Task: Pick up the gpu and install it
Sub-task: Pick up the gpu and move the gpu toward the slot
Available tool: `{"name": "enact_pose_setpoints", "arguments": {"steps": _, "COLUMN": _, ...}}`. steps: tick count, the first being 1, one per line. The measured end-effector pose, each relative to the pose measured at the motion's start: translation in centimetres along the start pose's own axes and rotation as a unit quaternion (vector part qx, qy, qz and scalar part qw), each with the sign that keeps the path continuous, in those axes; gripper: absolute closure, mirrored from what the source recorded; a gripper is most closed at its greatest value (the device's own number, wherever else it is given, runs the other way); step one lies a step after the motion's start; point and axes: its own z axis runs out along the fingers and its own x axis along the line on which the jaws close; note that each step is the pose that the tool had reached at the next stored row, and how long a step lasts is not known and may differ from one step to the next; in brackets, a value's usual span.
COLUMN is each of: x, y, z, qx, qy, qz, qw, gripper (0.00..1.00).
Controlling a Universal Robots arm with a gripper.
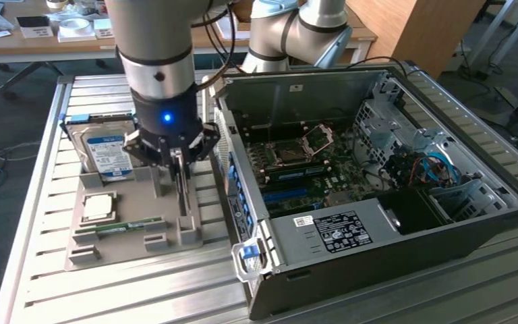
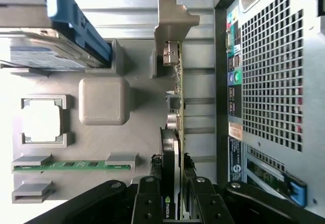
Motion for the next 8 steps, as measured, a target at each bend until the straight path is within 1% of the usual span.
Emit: {"name": "enact_pose_setpoints", "arguments": {"steps": 8, "x": -0.1, "y": 0.14, "z": -3.47, "qx": 0.0000, "qy": 0.0000, "qz": 0.000, "qw": 1.0000, "gripper": 0.73}}
